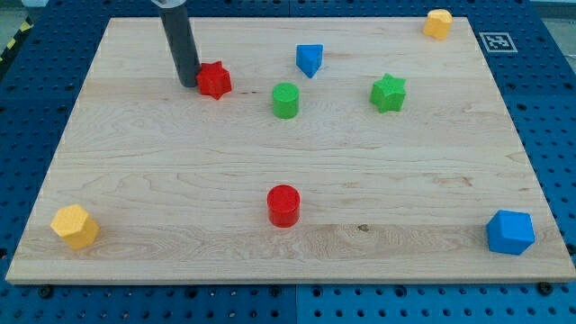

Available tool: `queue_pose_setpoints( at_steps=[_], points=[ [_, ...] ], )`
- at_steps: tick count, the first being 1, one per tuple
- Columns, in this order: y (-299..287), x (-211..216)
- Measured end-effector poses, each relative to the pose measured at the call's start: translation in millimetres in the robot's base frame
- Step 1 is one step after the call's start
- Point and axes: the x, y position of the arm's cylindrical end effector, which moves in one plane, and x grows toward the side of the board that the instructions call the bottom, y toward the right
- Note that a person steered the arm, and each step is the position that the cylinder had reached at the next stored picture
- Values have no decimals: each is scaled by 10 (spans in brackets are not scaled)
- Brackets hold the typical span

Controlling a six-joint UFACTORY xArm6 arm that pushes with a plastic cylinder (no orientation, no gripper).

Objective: Push the yellow hexagon horizontally left to the red circle

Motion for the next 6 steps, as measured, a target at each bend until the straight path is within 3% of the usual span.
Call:
queue_pose_setpoints(
  at_steps=[1, 3, 4, 5, 6],
  points=[
    [-146, 112],
    [-1281, 1542],
    [-1419, 2176],
    [-1037, 2626],
    [-798, 2671]
  ],
)
